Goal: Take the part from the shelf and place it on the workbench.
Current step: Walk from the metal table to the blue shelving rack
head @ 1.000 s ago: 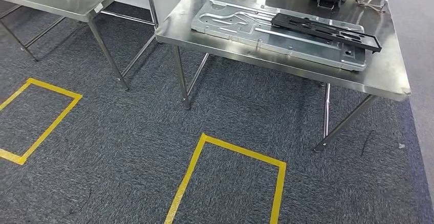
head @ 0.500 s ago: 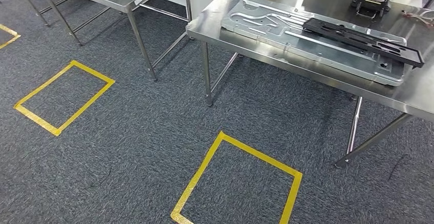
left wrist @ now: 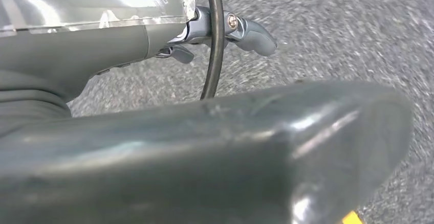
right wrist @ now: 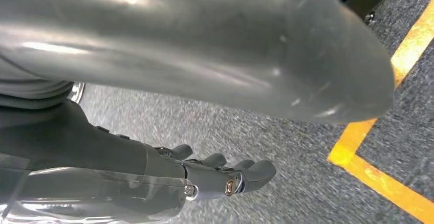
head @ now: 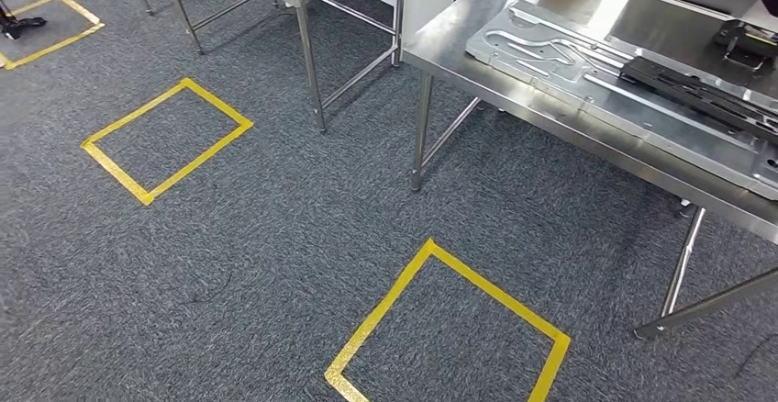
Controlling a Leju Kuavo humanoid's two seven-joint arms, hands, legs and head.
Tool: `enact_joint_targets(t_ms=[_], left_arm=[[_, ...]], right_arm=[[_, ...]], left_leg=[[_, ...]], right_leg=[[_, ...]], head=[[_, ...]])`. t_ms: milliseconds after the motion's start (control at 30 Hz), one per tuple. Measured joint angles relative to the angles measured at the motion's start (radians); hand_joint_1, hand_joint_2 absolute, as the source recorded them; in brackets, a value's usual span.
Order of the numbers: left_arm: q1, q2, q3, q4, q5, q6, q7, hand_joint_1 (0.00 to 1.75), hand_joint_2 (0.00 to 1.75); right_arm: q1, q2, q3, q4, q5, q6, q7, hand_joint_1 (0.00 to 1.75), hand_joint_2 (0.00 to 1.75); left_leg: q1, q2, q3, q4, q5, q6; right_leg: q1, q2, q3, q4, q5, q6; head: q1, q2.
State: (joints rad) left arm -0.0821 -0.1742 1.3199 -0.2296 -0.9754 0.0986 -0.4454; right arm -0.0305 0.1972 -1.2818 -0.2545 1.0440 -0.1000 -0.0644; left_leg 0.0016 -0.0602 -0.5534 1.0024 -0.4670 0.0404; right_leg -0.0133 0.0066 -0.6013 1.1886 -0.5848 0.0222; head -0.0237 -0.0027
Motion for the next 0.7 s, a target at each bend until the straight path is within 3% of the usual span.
enact_joint_targets(t_ms=[67, 133, 200, 267, 333, 400, 433, 467, 533, 600, 633, 700], left_arm=[[-0.001, -0.003, 0.000, 0.000, 0.000, 0.001, 0.001, 0.00, 0.00], [-0.002, -0.006, 0.000, 0.000, 0.000, 0.002, 0.001, 0.00, 0.00], [0.001, -0.006, 0.000, 0.000, -0.001, 0.003, 0.002, 0.00, 0.00], [0.004, -0.006, 0.000, 0.000, -0.001, 0.004, 0.002, 0.00, 0.00], [0.002, -0.007, 0.000, 0.000, -0.001, 0.004, 0.002, 0.00, 0.00], [0.000, -0.007, 0.000, 0.000, -0.002, 0.002, 0.002, 0.00, 0.00], [0.001, -0.007, 0.000, 0.000, -0.002, 0.001, 0.002, 0.00, 0.00], [0.002, -0.007, 0.000, 0.000, -0.002, 0.000, 0.002, 0.00, 0.00], [0.004, -0.006, 0.000, 0.000, -0.002, -0.001, 0.002, 0.00, 0.00], [0.001, -0.005, 0.000, 0.000, -0.002, -0.002, 0.001, 0.00, 0.00], [0.001, -0.005, 0.000, 0.000, -0.002, -0.002, 0.000, 0.00, 0.00], [0.004, -0.005, 0.000, 0.000, -0.002, -0.003, -0.001, 0.00, 0.00]], right_arm=[[0.002, -0.004, 0.000, 0.000, 0.001, 0.004, -0.001, 0.00, 0.00], [0.001, -0.008, 0.000, 0.000, 0.002, 0.006, -0.002, 0.00, 0.00], [-0.002, -0.009, 0.000, 0.001, 0.003, 0.006, -0.003, 0.00, 0.00], [-0.002, -0.008, 0.001, 0.002, 0.004, 0.007, -0.004, 0.00, 0.00], [0.002, -0.009, 0.002, 0.002, 0.004, 0.009, -0.004, 0.00, 0.00], [0.007, -0.009, 0.002, 0.002, 0.004, 0.011, -0.004, 0.00, 0.00], [0.007, -0.009, 0.002, 0.002, 0.004, 0.011, -0.004, 0.00, 0.00], [0.007, -0.009, 0.002, 0.003, 0.004, 0.012, -0.004, 0.00, 0.00], [0.005, -0.009, 0.002, 0.004, 0.005, 0.013, -0.003, 0.00, 0.00], [0.004, -0.009, 0.002, 0.006, 0.005, 0.013, -0.002, 0.00, 0.00], [0.003, -0.009, 0.002, 0.007, 0.005, 0.013, -0.002, 0.00, 0.00], [-0.003, -0.009, 0.002, 0.007, 0.005, 0.013, -0.001, 0.00, 0.00]], left_leg=[[-0.001, -0.024, -0.003, 0.006, -0.001, -0.004], [0.002, -0.045, -0.011, 0.010, 0.002, -0.015], [0.005, -0.064, -0.018, 0.008, 0.007, -0.029], [0.003, -0.037, -0.029, 0.030, -0.008, -0.038], [0.004, 0.020, -0.076, 0.128, -0.065, -0.046], [0.011, 0.045, -0.134, 0.253, -0.120, -0.055], [0.014, 0.050, -0.146, 0.281, -0.124, -0.059], [0.016, 0.054, -0.136, 0.269, -0.109, -0.061], [0.018, 0.080, -0.065, 0.142, -0.050, -0.063], [0.014, 0.108, -0.005, 0.031, -0.016, -0.056], [0.010, 0.113, 0.004, 0.011, -0.014, -0.050], [0.006, 0.096, 0.000, 0.008, -0.012, -0.038]], right_leg=[[0.000, 0.043, 0.056, -0.127, 0.060, -0.011], [0.003, 0.070, 0.077, -0.180, 0.072, -0.018], [0.004, 0.054, 0.079, -0.188, 0.076, -0.024], [-0.001, 0.029, 0.087, -0.203, 0.083, -0.036], [-0.002, -0.002, 0.092, -0.211, 0.086, -0.045], [0.001, -0.033, 0.091, -0.211, 0.084, -0.047], [0.001, -0.047, 0.091, -0.210, 0.082, -0.047], [0.001, -0.059, 0.091, -0.208, 0.080, -0.045], [0.000, -0.083, 0.095, -0.203, 0.074, -0.038], [0.003, -0.104, 0.097, -0.197, 0.067, -0.026], [0.004, -0.112, 0.099, -0.195, 0.065, -0.019], [0.004, -0.126, 0.102, -0.197, 0.064, -0.007]], head=[[0.000, 0.000], [0.000, 0.000], [0.000, 0.000], [-0.001, 0.000], [-0.002, 0.000], [-0.002, 0.000], [-0.002, 0.000], [-0.002, 0.000], [-0.002, 0.000], [-0.002, 0.000], [-0.002, 0.000], [-0.002, 0.000]])
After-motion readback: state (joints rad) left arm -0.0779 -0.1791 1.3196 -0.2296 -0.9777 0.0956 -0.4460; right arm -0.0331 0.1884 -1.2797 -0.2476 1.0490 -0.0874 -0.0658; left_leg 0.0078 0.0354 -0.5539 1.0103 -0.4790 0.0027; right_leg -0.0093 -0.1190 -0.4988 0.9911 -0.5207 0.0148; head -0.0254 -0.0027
